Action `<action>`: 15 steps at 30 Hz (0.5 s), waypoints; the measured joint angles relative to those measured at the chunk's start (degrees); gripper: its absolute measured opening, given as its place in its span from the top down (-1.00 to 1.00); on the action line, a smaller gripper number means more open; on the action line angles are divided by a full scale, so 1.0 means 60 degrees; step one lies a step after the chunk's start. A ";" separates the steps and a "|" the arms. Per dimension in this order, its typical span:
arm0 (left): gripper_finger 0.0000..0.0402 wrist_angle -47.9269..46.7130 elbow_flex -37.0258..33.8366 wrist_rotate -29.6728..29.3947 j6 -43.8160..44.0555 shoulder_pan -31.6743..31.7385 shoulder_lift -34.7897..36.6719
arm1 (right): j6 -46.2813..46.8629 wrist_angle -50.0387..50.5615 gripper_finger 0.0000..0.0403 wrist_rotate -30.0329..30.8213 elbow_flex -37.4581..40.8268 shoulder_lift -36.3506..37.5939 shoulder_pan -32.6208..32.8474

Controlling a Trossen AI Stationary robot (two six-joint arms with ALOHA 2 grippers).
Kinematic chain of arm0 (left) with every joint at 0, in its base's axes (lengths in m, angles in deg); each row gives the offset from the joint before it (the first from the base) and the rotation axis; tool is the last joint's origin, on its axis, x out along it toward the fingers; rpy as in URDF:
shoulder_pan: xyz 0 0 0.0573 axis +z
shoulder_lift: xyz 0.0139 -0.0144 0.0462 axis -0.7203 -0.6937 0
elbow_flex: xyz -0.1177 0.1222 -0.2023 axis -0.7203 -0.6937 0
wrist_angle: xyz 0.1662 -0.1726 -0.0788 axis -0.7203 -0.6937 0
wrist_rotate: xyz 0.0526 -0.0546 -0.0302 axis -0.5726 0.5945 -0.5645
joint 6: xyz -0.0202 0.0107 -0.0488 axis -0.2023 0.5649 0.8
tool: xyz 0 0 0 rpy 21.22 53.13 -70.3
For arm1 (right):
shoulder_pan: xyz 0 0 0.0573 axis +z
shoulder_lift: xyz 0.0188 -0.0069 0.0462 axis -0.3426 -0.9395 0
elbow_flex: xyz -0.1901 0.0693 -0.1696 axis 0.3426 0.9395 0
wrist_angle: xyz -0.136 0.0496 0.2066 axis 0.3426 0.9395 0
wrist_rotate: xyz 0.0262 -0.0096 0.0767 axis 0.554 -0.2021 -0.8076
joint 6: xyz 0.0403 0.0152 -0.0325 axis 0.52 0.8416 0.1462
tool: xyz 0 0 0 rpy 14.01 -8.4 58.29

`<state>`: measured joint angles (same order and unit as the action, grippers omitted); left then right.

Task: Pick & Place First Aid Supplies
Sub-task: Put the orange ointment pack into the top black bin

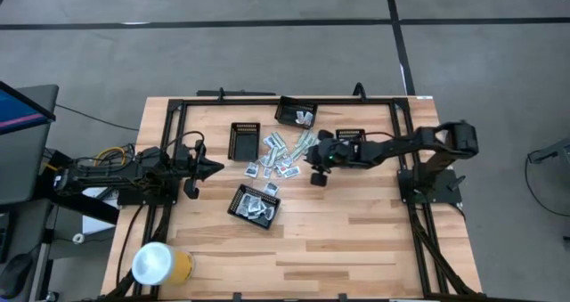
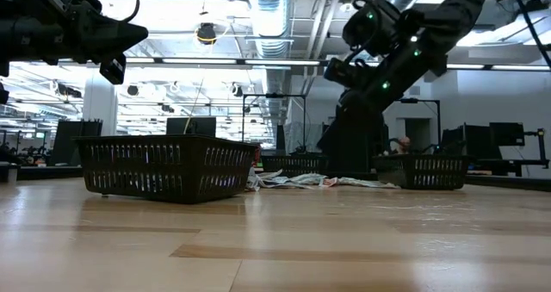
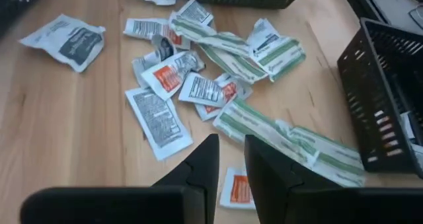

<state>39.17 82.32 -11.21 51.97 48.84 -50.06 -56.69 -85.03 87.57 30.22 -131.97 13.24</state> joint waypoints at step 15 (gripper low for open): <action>0.96 -0.0001 0.0000 0.0001 0.0000 0.0000 0.0000 | 0.0395 0.0082 0.64 0.0009 -0.0007 -0.1312 -0.0107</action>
<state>39.17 82.32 -11.20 51.97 48.84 -50.06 -54.32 -84.54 87.62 30.18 -139.84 12.59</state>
